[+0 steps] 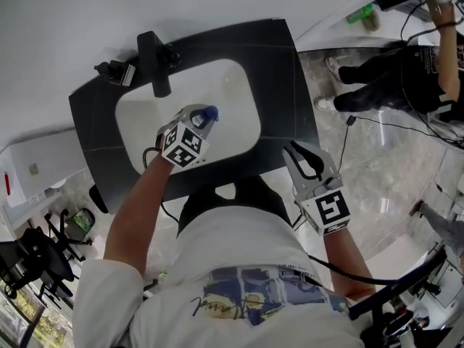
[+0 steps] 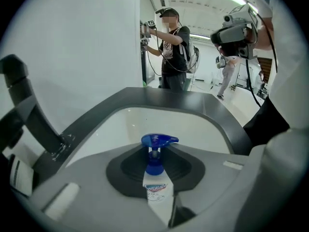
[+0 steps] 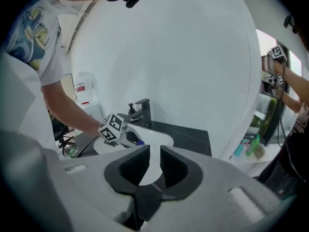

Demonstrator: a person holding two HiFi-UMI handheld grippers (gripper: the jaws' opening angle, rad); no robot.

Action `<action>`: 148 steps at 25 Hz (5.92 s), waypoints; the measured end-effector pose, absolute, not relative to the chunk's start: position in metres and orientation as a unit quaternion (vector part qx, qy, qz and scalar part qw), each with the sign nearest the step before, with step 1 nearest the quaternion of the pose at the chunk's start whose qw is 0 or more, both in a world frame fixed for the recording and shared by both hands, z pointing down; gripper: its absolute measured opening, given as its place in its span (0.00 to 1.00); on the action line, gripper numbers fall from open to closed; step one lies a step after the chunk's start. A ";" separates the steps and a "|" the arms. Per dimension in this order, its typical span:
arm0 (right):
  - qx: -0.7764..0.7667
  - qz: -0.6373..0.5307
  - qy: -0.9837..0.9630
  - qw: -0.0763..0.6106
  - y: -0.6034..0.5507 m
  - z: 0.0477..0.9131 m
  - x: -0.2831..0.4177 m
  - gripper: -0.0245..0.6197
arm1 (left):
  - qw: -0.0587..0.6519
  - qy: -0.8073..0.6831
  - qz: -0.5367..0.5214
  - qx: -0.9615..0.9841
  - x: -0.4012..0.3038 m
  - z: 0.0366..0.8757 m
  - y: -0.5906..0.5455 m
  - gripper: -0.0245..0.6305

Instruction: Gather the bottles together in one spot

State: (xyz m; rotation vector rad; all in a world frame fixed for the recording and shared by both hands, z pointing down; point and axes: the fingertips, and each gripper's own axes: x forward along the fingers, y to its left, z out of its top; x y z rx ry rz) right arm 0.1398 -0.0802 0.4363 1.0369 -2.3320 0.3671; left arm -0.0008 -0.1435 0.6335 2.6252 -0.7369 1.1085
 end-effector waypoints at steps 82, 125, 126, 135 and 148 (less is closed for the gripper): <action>0.369 0.073 -0.880 0.290 -0.047 0.412 0.005 0.14 | 0.089 -0.643 0.118 0.752 -0.320 0.472 -0.180 0.46; 0.242 0.009 -0.949 0.203 0.139 0.386 0.125 0.04 | 0.172 -0.487 0.130 0.847 0.020 0.392 0.171 0.04; 0.242 0.006 -0.949 0.203 0.141 0.384 0.127 0.04 | 0.172 -0.485 0.130 0.848 0.024 0.391 0.173 0.04; 0.245 -0.003 -0.948 0.201 0.153 0.379 0.129 0.04 | 0.166 -0.470 0.130 0.857 0.035 0.389 0.183 0.04; 0.230 0.001 -0.953 0.199 0.155 0.379 0.101 0.04 | 0.169 -0.474 0.148 0.852 0.015 0.396 0.186 0.04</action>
